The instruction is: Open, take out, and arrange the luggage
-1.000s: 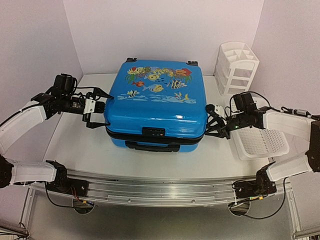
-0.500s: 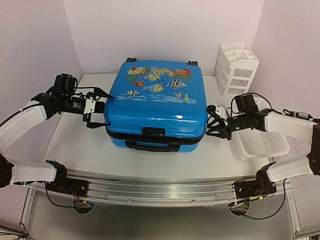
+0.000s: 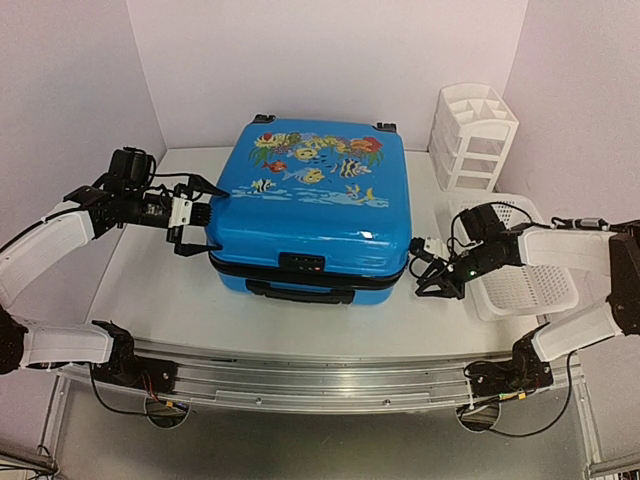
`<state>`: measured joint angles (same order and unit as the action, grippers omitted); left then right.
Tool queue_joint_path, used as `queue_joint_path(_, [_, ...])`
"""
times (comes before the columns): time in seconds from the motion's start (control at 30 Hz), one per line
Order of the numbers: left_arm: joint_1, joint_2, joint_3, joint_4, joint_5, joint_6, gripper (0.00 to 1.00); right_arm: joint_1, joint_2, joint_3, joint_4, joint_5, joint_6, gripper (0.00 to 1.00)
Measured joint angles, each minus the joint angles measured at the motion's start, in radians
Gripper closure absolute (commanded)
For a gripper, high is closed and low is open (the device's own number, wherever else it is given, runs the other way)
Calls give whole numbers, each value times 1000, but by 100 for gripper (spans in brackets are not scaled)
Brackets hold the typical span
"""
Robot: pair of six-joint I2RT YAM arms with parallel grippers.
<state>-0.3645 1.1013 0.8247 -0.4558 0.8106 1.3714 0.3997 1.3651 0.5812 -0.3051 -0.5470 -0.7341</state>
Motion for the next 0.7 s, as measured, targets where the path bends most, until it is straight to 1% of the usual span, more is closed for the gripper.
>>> queue_joint_path(0.17, [-1, 5, -1, 4, 6, 0, 0, -2, 25, 24, -12, -5, -9, 74])
queue_joint_path(0.3, [-2, 5, -1, 8, 6, 0, 0, -4, 12, 21, -3, 2, 2, 72])
queue_joint_path(0.57, [7, 16, -14, 39, 12, -6, 1, -9, -112, -42, 104, -6, 56, 72])
queue_joint_path(0.7, [26, 49, -12, 53, 52, 19, 1, -29, -168, -59, 134, -13, 86, 70])
